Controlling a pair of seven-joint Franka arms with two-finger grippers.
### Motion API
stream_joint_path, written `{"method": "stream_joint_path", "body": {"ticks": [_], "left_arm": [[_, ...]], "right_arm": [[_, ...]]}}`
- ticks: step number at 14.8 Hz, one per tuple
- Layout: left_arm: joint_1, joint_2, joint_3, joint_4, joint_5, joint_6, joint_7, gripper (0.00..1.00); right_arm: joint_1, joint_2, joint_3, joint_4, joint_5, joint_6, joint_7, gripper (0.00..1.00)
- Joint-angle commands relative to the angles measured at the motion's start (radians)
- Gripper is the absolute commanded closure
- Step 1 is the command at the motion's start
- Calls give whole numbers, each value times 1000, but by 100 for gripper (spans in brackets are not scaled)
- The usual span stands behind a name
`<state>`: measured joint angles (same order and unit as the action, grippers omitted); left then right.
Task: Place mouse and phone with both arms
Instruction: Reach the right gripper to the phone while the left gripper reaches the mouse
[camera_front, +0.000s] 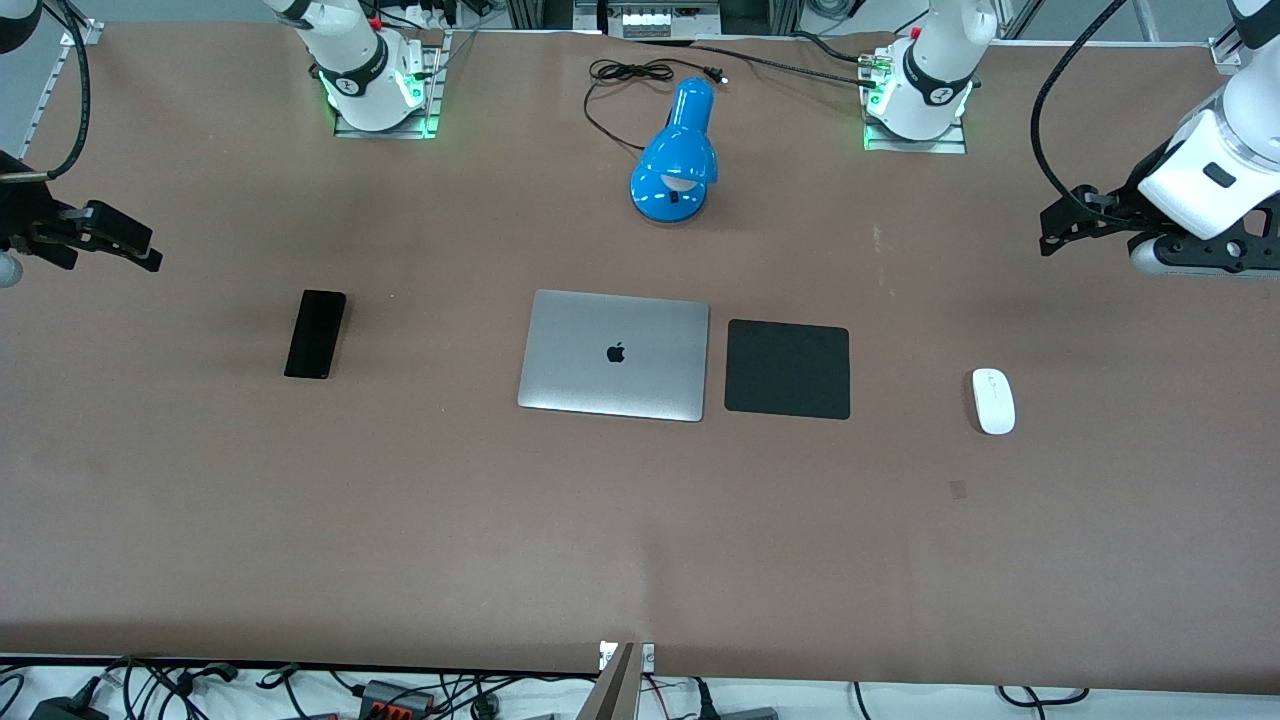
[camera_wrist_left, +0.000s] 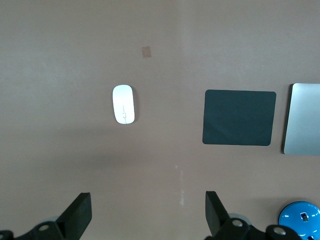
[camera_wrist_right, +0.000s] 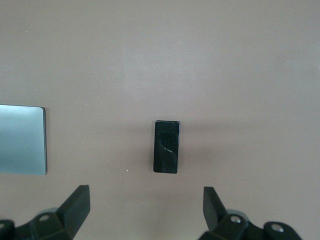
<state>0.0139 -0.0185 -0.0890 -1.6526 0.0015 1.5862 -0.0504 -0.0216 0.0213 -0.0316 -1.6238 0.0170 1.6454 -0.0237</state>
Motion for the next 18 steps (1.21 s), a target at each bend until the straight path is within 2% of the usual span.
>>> {"method": "stream_joint_path", "body": {"ticks": [1,6,13,16,18], "left_arm": [[3,15,-3,31,21,-23,23,0],[5,15,-1,31,23,-23,18,0],[0,25,-3,31,23,-25,17,0],[9,37,8,34,11,-69,20,0],[9,109,12,48,18,-63,12,0]], "right_arm": [[3,-24,-2,-21,-14,4,-12,0],[5,-14,-2,-21,-14,5,-12,0],[3,64,-2,-22,-15,45,-15,0],[5,124,-4,-22,-41,69,1,0],[6,152,-2,-30,-46,109,2,0]]}}
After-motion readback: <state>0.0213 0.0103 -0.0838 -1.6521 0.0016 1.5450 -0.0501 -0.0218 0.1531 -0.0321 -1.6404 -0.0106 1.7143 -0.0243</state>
